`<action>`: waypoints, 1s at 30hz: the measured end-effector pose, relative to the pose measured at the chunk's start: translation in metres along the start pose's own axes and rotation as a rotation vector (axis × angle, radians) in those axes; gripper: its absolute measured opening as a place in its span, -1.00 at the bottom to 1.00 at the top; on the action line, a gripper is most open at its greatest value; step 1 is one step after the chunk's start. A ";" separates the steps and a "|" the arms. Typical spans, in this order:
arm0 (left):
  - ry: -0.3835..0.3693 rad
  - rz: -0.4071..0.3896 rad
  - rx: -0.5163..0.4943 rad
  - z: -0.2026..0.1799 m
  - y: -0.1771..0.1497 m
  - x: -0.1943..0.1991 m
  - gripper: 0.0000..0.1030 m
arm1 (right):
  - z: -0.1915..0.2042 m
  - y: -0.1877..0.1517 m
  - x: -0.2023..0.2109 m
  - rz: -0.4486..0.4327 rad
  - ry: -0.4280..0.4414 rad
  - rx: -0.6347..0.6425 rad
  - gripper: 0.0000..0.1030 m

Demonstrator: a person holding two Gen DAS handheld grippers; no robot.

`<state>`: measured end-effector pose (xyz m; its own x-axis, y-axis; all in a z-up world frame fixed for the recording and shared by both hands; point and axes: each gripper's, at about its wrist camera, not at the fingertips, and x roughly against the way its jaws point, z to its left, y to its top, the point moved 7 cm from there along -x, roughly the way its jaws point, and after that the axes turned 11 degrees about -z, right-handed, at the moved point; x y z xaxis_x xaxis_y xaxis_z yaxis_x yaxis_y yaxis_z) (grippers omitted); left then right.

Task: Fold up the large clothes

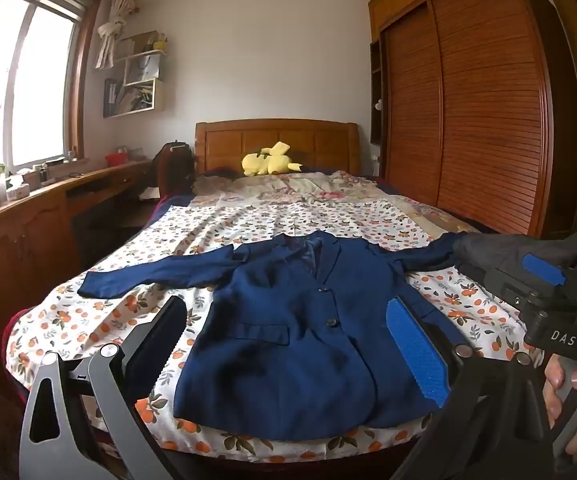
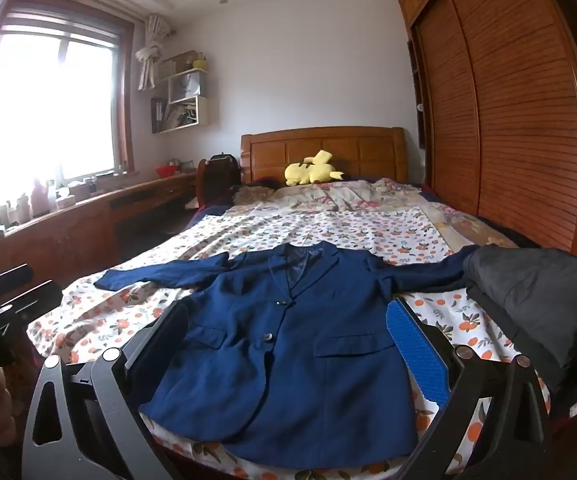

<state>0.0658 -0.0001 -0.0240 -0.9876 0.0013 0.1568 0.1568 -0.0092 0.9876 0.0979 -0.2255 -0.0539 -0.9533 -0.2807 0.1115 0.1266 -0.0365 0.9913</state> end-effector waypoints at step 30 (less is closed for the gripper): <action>0.006 -0.006 0.007 0.001 0.008 0.001 0.95 | -0.001 0.002 0.002 -0.014 0.001 -0.004 0.86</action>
<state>0.0659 0.0009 -0.0156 -0.9885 -0.0042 0.1510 0.1510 -0.0024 0.9885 0.0964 -0.2270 -0.0514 -0.9546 -0.2812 0.0978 0.1147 -0.0444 0.9924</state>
